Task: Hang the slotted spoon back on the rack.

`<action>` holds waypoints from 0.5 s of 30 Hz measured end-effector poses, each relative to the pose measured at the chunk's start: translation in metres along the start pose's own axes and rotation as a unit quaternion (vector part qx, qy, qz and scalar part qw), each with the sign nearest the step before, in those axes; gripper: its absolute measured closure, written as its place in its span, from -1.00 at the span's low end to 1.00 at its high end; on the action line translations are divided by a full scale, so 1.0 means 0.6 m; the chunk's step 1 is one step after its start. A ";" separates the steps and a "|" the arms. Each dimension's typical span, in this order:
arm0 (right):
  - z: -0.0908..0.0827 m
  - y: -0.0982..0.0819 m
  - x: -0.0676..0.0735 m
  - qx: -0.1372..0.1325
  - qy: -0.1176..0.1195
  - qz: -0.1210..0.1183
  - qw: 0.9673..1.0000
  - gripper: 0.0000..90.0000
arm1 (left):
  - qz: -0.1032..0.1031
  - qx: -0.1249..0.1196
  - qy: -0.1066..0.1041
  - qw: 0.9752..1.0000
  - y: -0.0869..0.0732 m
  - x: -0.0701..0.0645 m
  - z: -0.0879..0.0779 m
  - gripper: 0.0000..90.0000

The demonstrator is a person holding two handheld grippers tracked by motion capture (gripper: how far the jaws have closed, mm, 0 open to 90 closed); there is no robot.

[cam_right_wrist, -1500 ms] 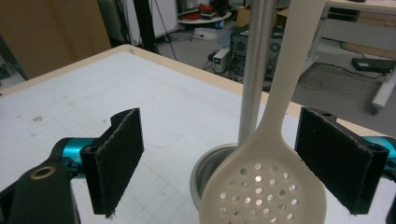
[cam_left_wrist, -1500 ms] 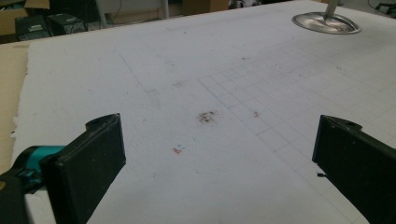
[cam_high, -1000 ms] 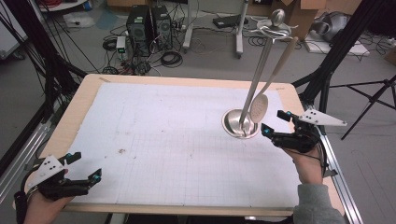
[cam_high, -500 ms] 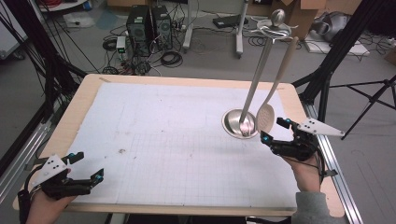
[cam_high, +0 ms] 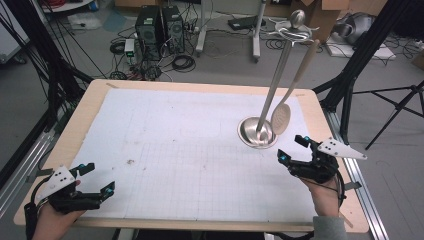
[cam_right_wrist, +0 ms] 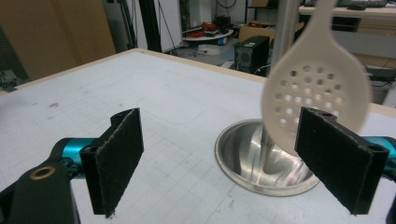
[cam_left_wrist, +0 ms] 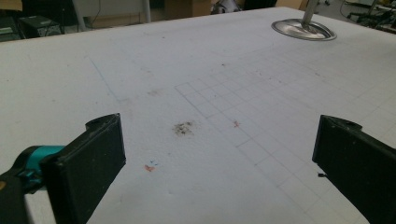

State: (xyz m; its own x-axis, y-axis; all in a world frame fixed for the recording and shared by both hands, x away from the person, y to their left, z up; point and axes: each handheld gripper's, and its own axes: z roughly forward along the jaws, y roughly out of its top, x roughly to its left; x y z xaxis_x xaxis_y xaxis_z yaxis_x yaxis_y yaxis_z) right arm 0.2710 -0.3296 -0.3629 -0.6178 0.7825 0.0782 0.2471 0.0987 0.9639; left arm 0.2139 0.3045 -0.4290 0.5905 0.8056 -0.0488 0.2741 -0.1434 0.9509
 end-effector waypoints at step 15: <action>0.011 -0.025 0.024 0.014 0.001 -0.022 1.000 -0.68 | -0.003 0.000 0.006 1.000 -0.005 0.004 0.000 -0.94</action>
State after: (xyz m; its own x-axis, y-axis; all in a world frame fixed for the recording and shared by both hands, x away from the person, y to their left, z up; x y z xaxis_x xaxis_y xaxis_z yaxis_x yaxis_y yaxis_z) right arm 0.2633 -0.3158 -0.3781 -0.6305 0.7754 0.0358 0.2403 0.1511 0.9589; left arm 0.2144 0.3066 -0.4319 0.5798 0.8131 -0.0517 0.2779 -0.1377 0.9507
